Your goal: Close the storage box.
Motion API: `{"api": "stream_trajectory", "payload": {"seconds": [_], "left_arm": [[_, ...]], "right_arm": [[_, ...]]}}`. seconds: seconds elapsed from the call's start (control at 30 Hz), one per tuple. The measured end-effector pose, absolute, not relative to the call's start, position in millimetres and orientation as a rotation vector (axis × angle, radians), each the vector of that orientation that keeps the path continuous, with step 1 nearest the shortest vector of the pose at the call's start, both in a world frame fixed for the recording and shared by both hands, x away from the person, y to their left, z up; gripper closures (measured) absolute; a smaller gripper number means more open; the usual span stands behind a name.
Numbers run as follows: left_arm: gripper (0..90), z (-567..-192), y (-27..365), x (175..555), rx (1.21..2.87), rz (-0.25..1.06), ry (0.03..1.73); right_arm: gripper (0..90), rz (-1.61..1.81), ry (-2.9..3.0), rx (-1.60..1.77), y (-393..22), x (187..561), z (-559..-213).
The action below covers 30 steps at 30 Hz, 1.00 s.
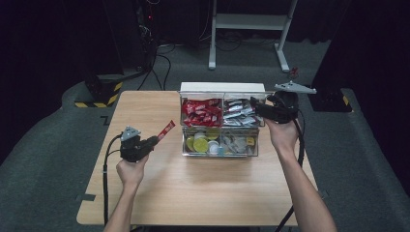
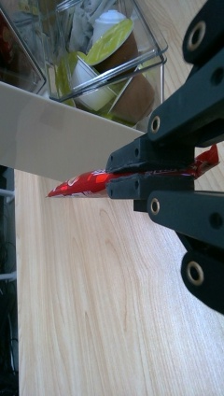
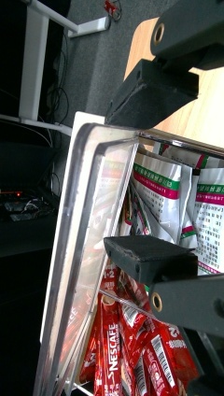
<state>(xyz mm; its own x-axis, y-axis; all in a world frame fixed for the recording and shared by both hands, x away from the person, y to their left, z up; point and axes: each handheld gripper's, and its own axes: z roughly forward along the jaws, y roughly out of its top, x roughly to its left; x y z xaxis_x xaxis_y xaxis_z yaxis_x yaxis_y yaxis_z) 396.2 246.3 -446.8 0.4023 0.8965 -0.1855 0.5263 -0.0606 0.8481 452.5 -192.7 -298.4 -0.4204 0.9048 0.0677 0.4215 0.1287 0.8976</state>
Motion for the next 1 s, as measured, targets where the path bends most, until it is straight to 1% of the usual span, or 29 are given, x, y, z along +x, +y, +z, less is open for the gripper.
{"api": "stream_trajectory", "payload": {"seconds": [0.4,0.63,1.0], "left_arm": [[86.3,-460,236,403,1.772,0.513,1.269],[86.2,-479,240,403,1.762,0.5,1.328],[85.7,-490,242,408,1.755,0.518,1.368]], "right_arm": [[35.5,1.248,1.912,1.275,-193,453,-297],[35.6,1.246,1.918,1.272,-193,454,-297],[35.7,1.237,1.914,1.271,-192,453,-297]]}}
